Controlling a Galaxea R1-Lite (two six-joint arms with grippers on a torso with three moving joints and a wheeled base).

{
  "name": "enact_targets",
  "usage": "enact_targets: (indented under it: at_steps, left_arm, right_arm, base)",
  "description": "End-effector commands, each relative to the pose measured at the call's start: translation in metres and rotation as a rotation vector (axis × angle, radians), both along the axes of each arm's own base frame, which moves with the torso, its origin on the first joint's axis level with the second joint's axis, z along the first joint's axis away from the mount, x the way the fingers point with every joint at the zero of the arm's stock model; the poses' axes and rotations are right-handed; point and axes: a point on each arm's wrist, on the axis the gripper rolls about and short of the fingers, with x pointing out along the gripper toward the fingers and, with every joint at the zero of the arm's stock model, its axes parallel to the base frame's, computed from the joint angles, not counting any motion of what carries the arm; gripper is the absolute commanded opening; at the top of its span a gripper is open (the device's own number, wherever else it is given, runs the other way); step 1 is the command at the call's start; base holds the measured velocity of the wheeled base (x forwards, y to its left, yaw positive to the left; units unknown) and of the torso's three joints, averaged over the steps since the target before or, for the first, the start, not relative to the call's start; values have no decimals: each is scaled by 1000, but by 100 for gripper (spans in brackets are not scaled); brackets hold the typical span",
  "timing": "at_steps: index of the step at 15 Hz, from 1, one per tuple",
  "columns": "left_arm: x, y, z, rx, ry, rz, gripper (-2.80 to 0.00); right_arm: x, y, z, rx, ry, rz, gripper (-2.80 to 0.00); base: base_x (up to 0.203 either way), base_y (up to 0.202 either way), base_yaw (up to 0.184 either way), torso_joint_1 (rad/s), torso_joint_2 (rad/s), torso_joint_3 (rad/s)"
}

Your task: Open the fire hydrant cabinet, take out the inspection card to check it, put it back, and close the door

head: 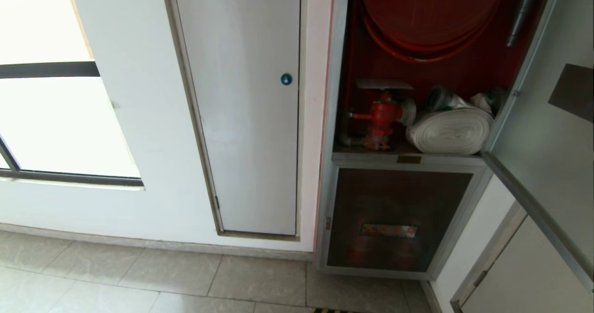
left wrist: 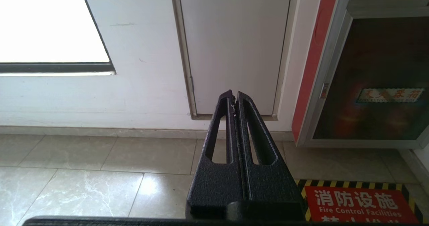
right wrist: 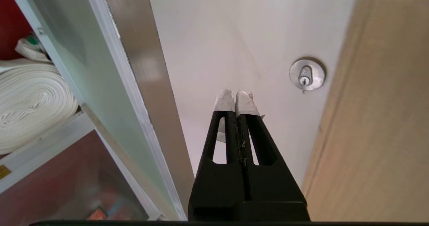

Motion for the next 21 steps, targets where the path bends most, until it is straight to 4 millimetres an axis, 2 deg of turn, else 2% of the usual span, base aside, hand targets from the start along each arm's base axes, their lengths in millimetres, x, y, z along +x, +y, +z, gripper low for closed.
enact_targets:
  at_steps: [1,5,8,13,16,21]
  left_arm:
    - [1,0,-3,0,11,0,-280]
    - [1,0,-4,0,12,0,-280]
    - [1,0,-4,0,13,0,-280]
    - [1,0,-3,0,12,0,-280]
    - [1,0,-4,0,12,0,-280]
    - [1,0,-3,0,13,0,-280]
  right_arm:
    - [9,-9,-2,17,16,7,-280]
    - [16,-16,2,16,20,46,-280]
    - [21,-20,13,-6,3,57,-280]
    - [24,-20,15,-14,4,161,-280]
    - [23,-16,18,-28,-3,199,-280]
    - [22,0,23,-55,-13,383,-280]
  base:
    - [0,0,0,0,0,0]
    - [0,0,0,0,0,0]
    - [0,0,0,0,0,0]
    - [0,0,0,0,0,0]
    - [0,0,0,0,0,0]
    - [0,0,0,0,0,0]
